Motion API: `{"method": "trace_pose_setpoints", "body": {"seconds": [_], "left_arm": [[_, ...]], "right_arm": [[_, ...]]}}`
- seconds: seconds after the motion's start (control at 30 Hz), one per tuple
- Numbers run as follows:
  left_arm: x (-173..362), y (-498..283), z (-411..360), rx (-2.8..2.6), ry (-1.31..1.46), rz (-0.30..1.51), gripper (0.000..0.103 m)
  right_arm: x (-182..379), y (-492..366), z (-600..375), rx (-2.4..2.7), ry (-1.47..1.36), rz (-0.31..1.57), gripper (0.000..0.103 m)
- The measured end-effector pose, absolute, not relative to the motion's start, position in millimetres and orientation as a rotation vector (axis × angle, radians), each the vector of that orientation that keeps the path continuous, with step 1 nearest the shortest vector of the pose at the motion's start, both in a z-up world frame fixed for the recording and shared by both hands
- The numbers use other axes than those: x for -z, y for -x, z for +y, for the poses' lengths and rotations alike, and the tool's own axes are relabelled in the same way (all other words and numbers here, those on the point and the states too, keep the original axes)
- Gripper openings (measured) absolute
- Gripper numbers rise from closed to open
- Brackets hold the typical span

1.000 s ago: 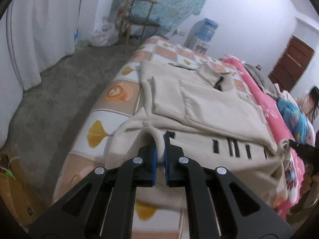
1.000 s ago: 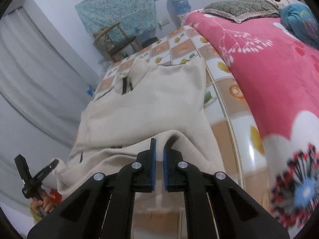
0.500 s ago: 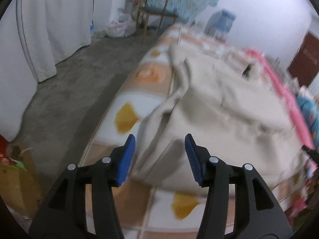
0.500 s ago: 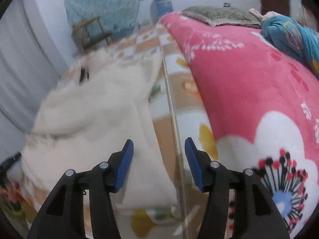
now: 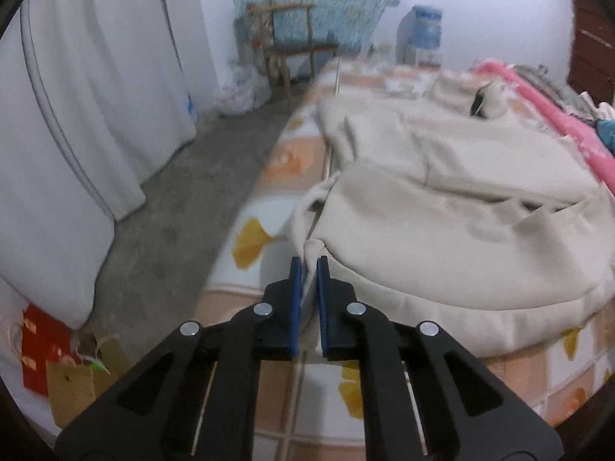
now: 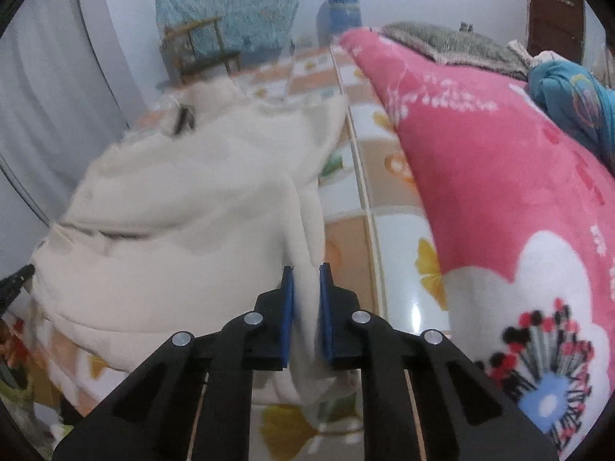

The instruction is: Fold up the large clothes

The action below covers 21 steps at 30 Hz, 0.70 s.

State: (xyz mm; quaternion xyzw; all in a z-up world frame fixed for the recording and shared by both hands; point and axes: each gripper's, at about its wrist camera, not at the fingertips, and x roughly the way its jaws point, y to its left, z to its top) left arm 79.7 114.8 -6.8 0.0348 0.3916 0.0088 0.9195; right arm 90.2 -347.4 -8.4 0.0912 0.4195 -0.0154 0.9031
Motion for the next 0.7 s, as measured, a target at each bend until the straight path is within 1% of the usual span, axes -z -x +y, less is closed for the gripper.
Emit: {"method": "trace_pose_setpoints", "body": {"seconds": [0.1, 0.17, 0.23, 0.3, 0.33, 0.37, 0.43, 0.5, 0.57, 0.6, 0.63, 0.7], "left_arm": [[-16, -62, 126, 0.037, -0.016, 0.800, 0.007], [-22, -46, 135, 0.066, 0.014, 0.827, 0.007], [-13, -32, 143, 0.071, 0.044, 0.879, 0.008], [8, -26, 143, 0.061, 0.017, 0.948, 0.010], [18, -24, 144, 0.040, 0.004, 0.974, 0.012], [26, -21, 147, 0.013, 0.000, 0.992, 0.013], [23, -16, 154, -0.009, 0.026, 0.956, 0.013], [11, -12, 157, -0.015, 0.048, 0.903, 0.014], [-4, -12, 156, 0.014, 0.080, 0.844, 0.014], [-8, -12, 152, 0.040, 0.090, 0.825, 0.014], [-13, -14, 145, 0.089, 0.100, 0.809, 0.016], [-14, -18, 125, 0.152, 0.080, 0.804, 0.023]], "right_arm": [[-12, -72, -349, 0.021, -0.204, 0.844, 0.012], [-24, -51, -351, 0.020, -0.205, 0.839, 0.012], [-26, -33, -354, 0.019, -0.222, 0.851, 0.012], [-15, -21, -358, 0.019, -0.250, 0.887, 0.013], [-4, -17, -362, 0.036, -0.258, 0.925, 0.018], [7, -14, -366, 0.068, -0.260, 0.966, 0.026], [16, -9, -373, 0.119, -0.278, 0.996, 0.032], [8, -2, -375, 0.125, -0.295, 0.950, 0.035], [-7, 3, -373, 0.142, -0.272, 0.879, 0.044], [-11, 3, -371, 0.139, -0.264, 0.861, 0.045], [-14, 2, -368, 0.125, -0.256, 0.847, 0.047], [-16, -6, -357, 0.092, -0.218, 0.853, 0.050]]}}
